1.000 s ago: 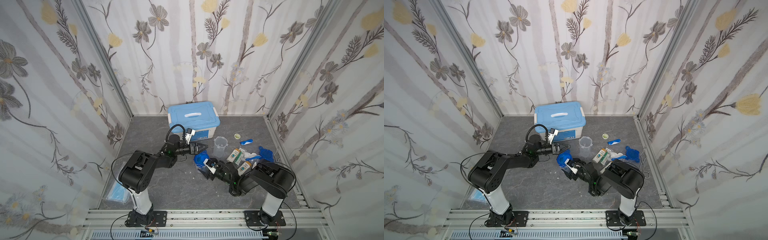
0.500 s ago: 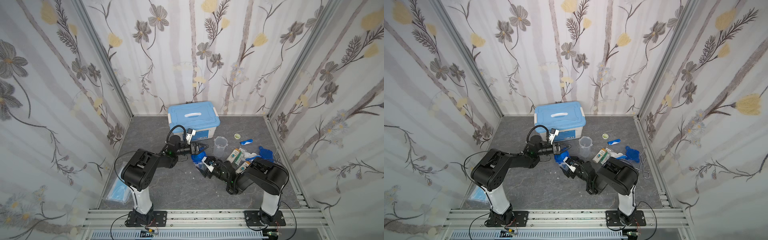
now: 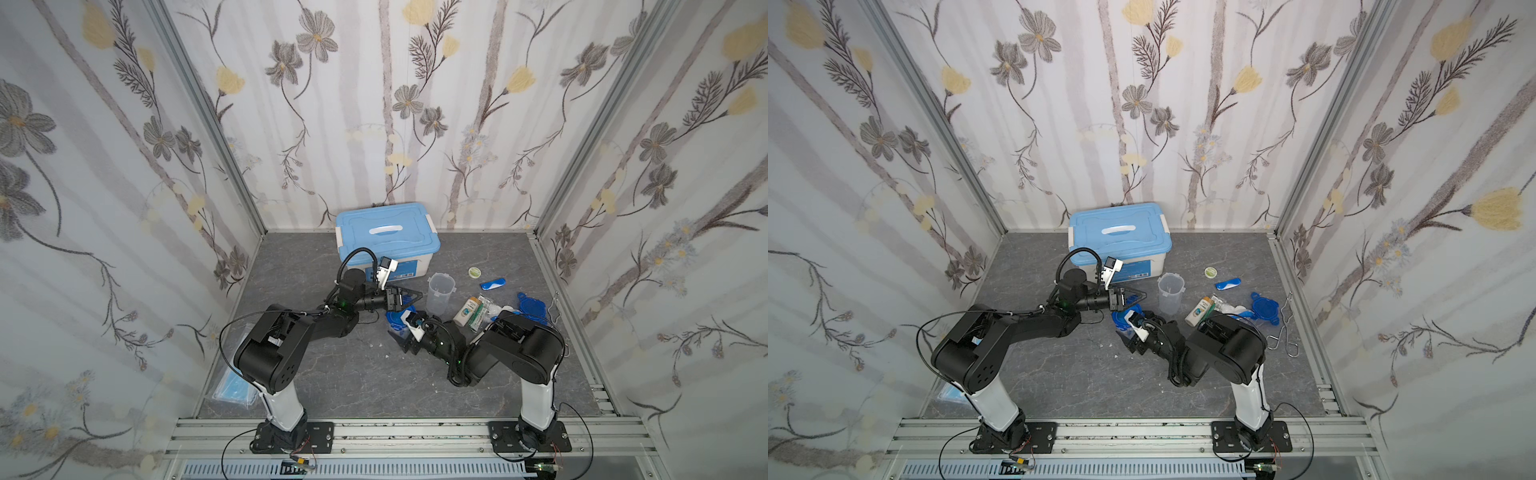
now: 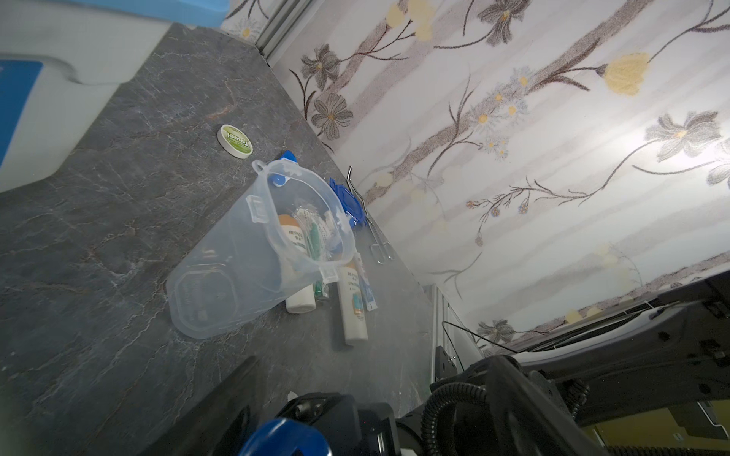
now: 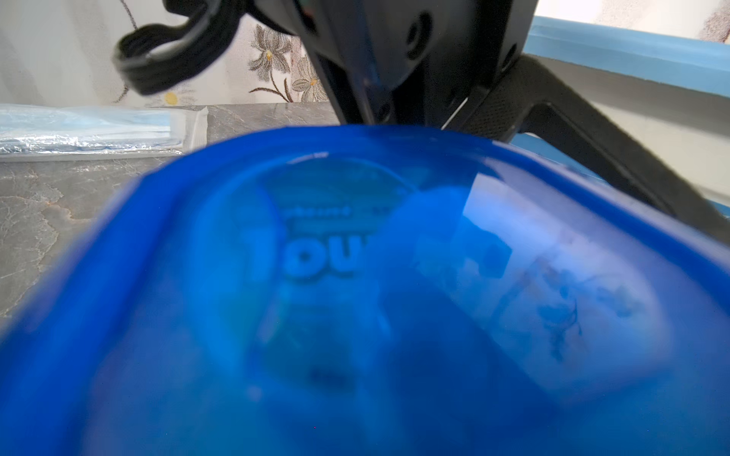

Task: Take out toiletry kits
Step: Pick up the container from the center of the board.

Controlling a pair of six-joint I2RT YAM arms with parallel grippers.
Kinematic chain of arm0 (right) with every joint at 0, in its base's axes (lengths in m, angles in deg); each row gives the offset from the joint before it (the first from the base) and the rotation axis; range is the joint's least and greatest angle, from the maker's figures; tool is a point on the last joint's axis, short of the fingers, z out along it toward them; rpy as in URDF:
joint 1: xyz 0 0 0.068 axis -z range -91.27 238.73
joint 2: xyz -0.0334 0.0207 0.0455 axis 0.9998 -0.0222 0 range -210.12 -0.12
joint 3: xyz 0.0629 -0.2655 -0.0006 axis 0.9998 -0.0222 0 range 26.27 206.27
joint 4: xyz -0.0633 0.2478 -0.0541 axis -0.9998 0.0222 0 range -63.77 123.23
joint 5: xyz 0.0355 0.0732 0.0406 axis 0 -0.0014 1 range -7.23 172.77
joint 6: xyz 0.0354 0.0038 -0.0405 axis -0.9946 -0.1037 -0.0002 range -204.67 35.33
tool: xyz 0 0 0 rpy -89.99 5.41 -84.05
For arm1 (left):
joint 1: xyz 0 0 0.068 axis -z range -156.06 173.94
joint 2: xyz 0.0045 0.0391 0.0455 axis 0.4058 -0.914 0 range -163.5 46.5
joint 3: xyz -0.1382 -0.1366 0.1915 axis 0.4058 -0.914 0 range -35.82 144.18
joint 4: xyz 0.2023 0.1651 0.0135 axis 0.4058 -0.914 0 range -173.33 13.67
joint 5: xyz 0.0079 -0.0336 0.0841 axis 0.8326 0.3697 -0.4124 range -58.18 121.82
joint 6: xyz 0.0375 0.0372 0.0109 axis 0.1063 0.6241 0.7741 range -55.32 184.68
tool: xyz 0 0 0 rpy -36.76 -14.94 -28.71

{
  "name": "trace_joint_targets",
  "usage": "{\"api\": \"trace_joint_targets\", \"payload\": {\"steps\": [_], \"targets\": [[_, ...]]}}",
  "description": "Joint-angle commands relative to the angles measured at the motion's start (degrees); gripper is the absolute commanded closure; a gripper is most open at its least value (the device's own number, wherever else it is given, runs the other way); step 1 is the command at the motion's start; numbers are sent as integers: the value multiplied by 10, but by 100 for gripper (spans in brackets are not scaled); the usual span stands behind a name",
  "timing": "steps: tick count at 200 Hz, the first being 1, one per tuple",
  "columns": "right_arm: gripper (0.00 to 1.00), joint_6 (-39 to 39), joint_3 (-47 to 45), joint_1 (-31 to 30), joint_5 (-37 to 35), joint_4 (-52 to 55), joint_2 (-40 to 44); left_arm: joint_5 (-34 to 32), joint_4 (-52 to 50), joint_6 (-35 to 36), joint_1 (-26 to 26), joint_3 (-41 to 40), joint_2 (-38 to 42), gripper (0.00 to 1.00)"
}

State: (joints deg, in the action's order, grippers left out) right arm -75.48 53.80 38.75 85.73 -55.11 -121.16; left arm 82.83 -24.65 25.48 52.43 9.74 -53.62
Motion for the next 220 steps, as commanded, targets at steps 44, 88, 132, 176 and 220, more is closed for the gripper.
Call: {"api": "trace_joint_targets", "payload": {"steps": [44,88,132,176,220], "targets": [[36,-4,-2,-12,-8,-65,-3,-5,59,-31,-1,5,-19,11],[38,-24,-52,-17,-10,-49,79,-63,-146,80,-12,18,86,9],[38,-22,-83,-13,33,97,266,-166,-366,150,-23,46,241,0],[37,-40,-29,51,189,373,524,-193,-391,193,-11,13,366,0],[38,-102,37,102,275,520,615,-212,-339,240,25,-40,430,2]]}}
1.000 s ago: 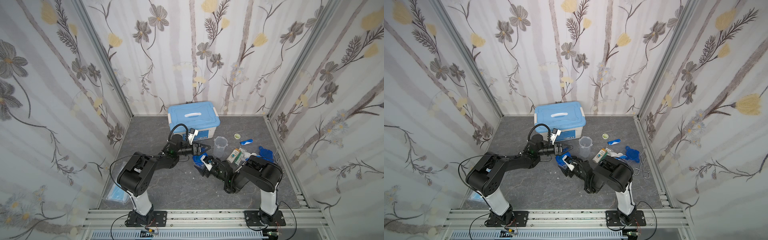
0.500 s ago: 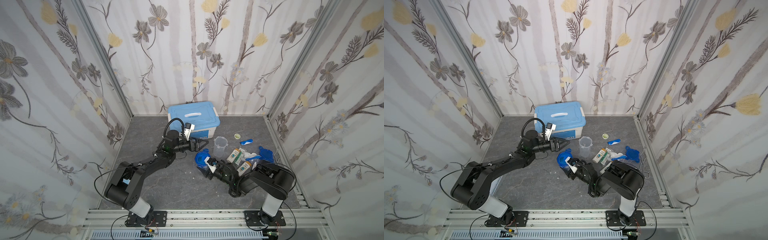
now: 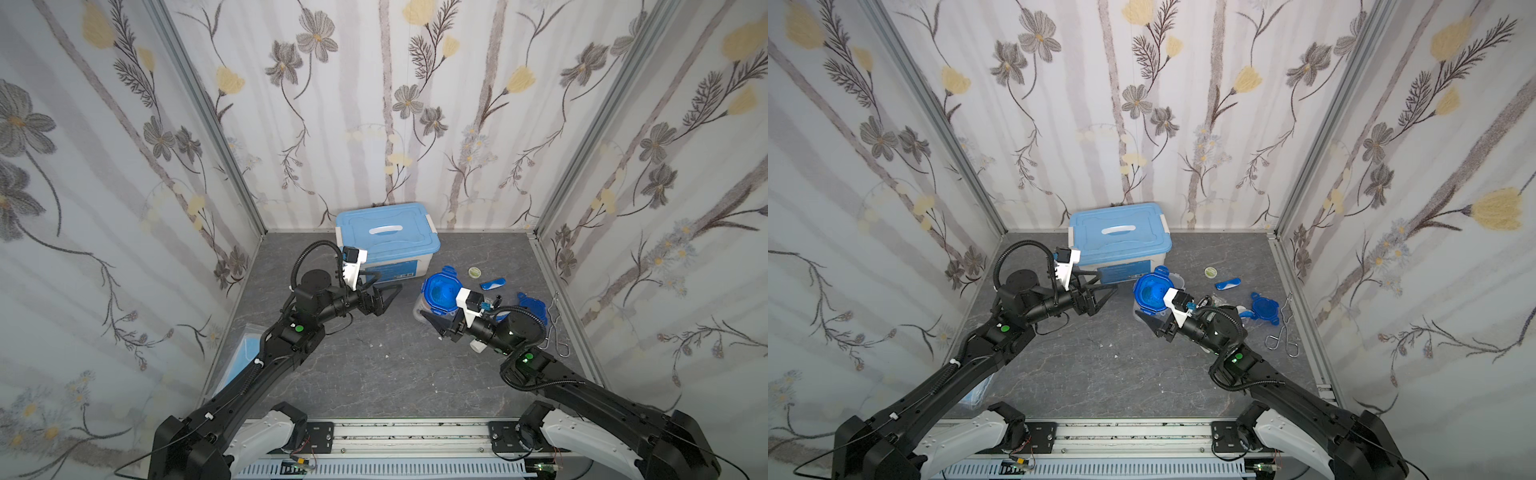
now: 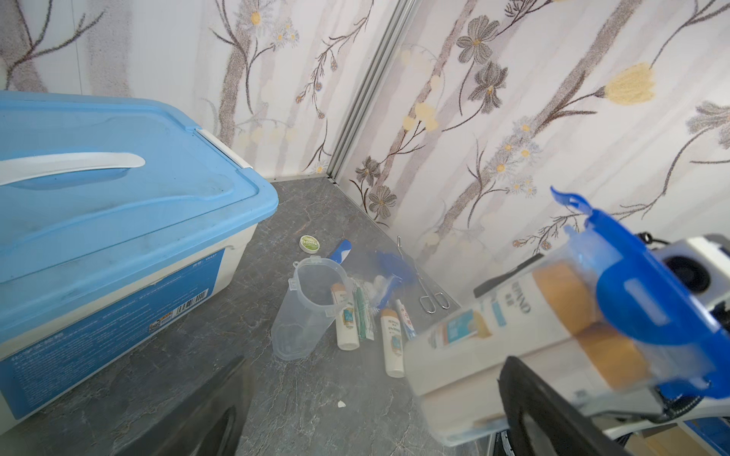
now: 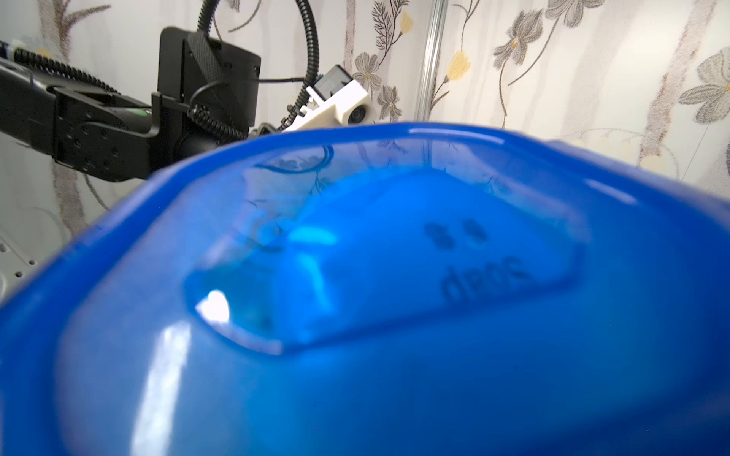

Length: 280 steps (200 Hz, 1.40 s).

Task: Take out toiletry kits
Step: Pick up the container from the center of the board, then unfasten the latch on the container.

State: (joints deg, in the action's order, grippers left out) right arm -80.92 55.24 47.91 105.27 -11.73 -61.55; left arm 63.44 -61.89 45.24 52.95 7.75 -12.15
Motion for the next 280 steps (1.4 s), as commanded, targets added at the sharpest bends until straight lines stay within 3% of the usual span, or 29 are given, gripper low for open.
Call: {"api": "trace_joint_targets", "payload": {"steps": [1,46,75,105,186,236,280], "targets": [[38,-51,23,11,82,88,19,-18,35,45,22,-21,16,2],[43,-159,80,13,136,134,-12,-84,71,170,107,-50,29,7],[42,-160,102,13,119,189,1,-136,108,203,113,-98,83,7],[43,-126,100,18,100,216,21,-104,79,101,95,-70,73,6],[45,-50,72,41,79,184,38,-41,174,-193,25,-29,37,0],[47,-48,81,53,91,165,35,9,292,-388,2,-27,-16,0],[46,-59,84,65,119,148,37,34,398,-487,2,-27,-68,0]]}}
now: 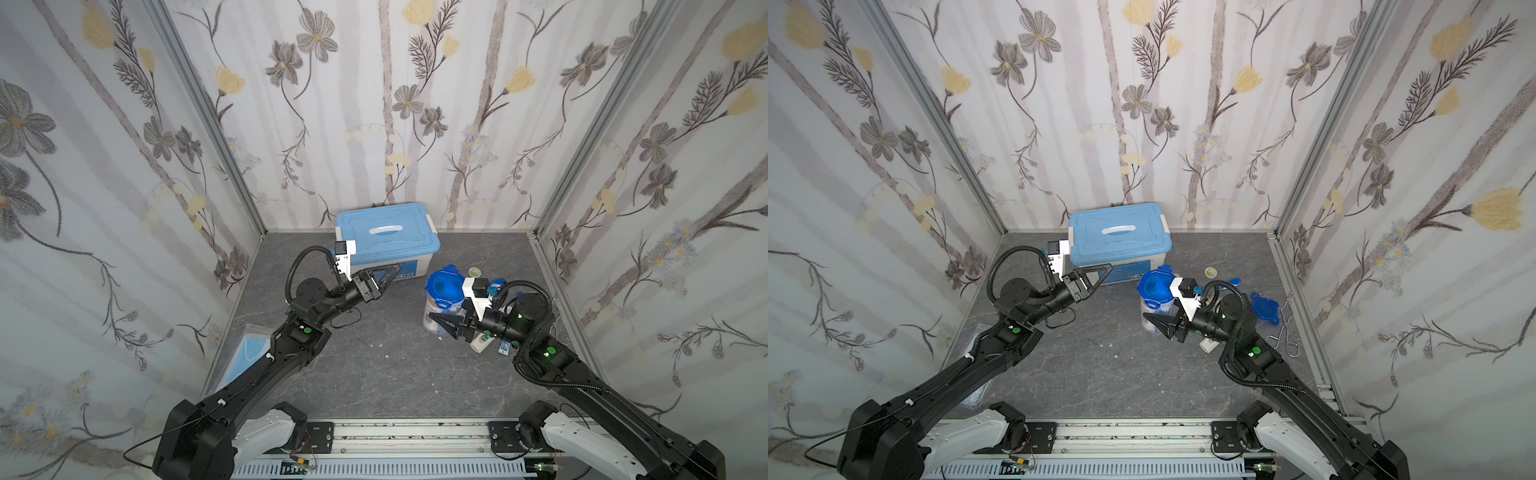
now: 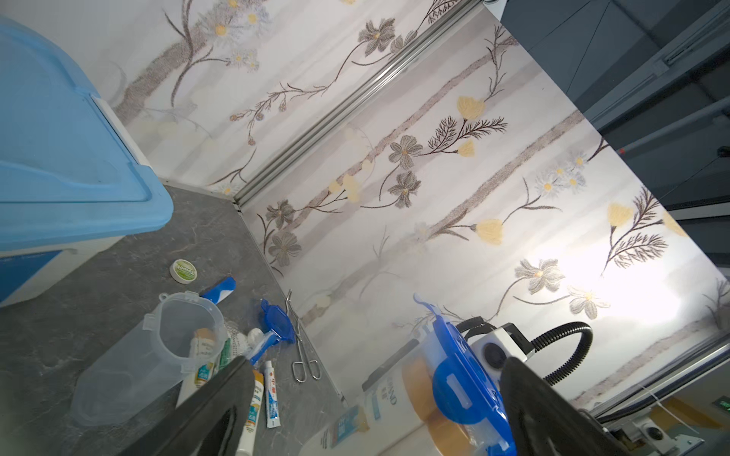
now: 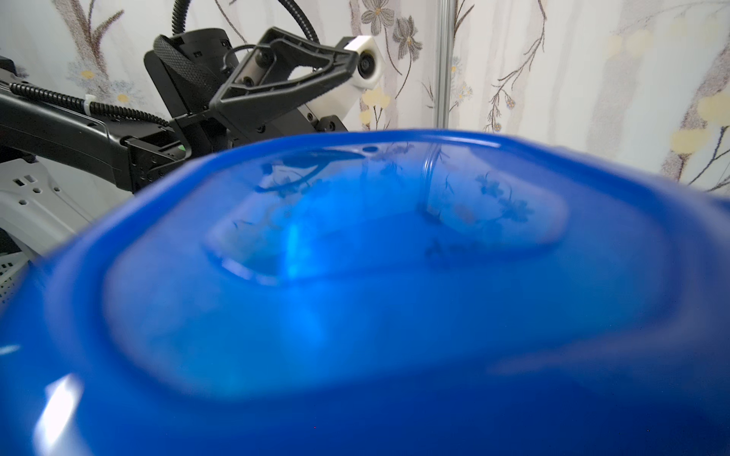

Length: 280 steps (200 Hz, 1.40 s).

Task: Take out toiletry kits
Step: Unfasten the latch on the container.

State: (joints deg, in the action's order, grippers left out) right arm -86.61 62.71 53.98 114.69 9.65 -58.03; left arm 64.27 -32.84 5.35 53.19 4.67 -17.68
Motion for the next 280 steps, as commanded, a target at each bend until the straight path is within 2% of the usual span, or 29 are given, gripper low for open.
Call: {"api": "trace_joint_targets", "payload": {"steps": [1,49,98,149,175,222,250,280], "targets": [[46,-2,9,5,25,-66,2,26,109,-90,-1,5,-14,0],[45,-30,26,20,50,-64,-5,33,240,-217,4,20,-54,0],[46,-31,50,21,49,-48,-19,44,351,-334,28,37,-121,8],[46,12,90,21,37,-19,-34,41,353,-357,46,44,-116,8],[46,41,109,24,25,0,-51,40,373,-392,53,42,-128,10],[47,56,145,28,65,18,-90,48,374,-399,58,53,-117,15],[47,40,144,28,90,-12,-86,46,374,-403,59,63,-111,15],[48,16,126,27,91,-65,-72,43,374,-413,61,70,-118,22]]}}
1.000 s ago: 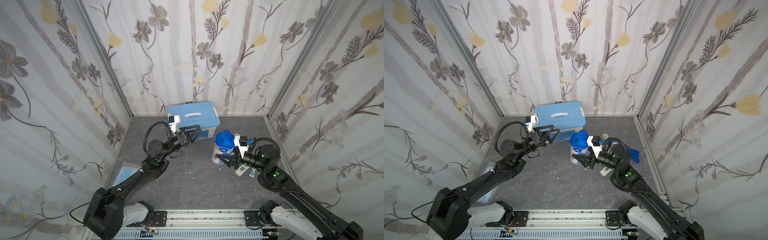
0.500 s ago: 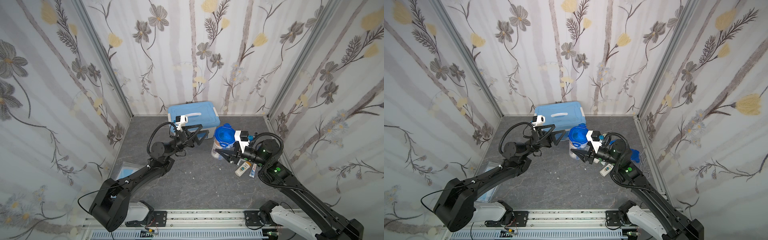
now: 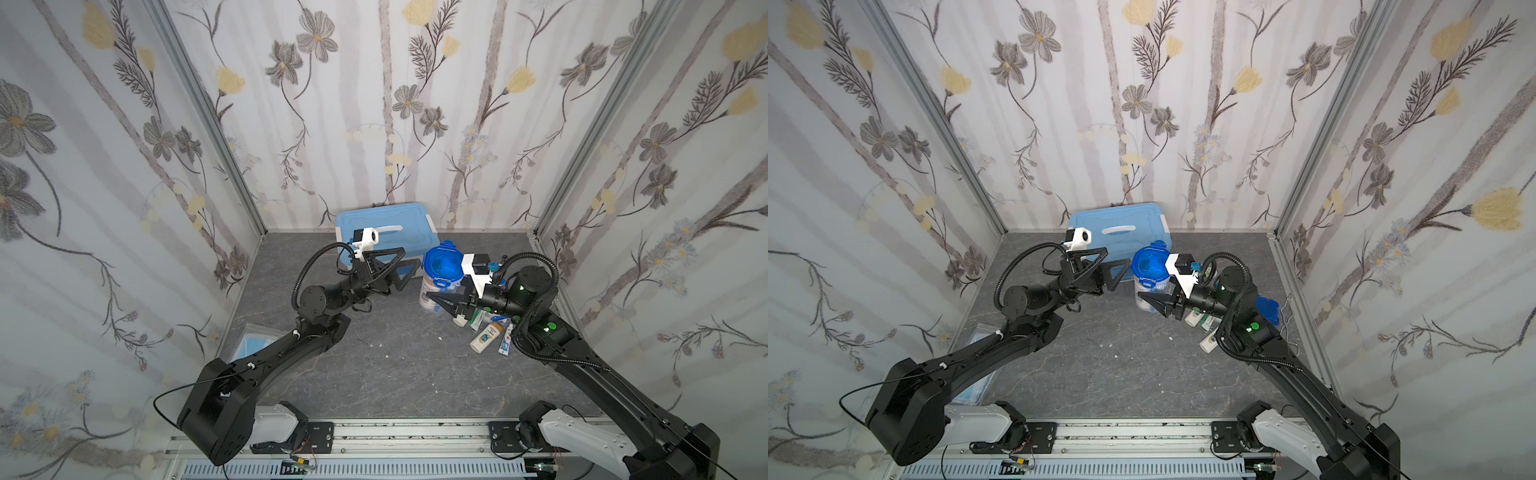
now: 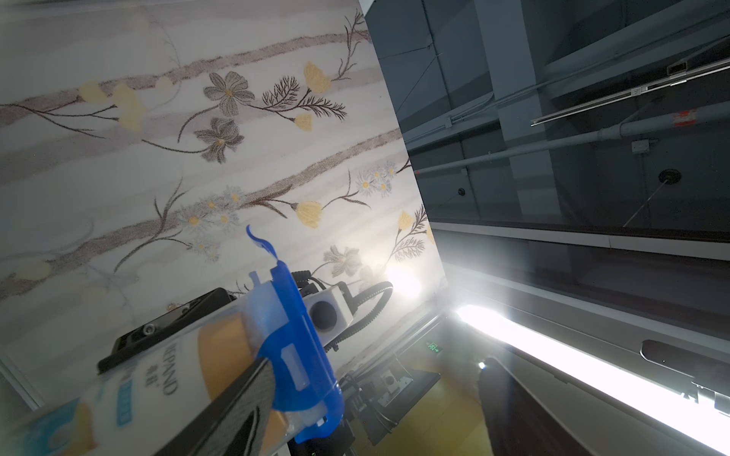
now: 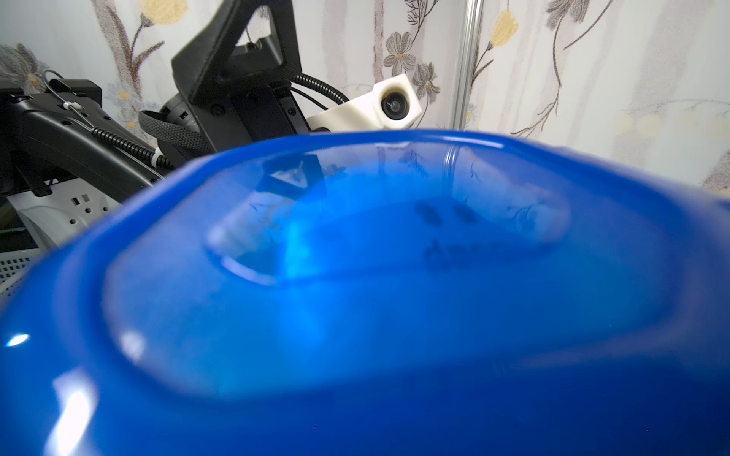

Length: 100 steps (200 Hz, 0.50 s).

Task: Take out toiletry kits
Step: Unfasten the latch on the container.

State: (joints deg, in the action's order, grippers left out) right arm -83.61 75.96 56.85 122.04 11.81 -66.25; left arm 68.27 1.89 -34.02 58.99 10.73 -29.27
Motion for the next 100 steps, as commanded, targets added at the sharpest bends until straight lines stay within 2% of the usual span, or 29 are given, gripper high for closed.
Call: {"api": "trace_joint_targets", "payload": {"steps": [1,58,100], "targets": [[48,-14,-7,-2,17,-89,11,3,26,-19,3,10,-2,22],[48,-28,4,-1,16,-138,-3,-5,26,-17,18,9,-8,24],[49,-21,8,-1,15,-118,-9,-1,27,-14,20,20,-3,26]]}}
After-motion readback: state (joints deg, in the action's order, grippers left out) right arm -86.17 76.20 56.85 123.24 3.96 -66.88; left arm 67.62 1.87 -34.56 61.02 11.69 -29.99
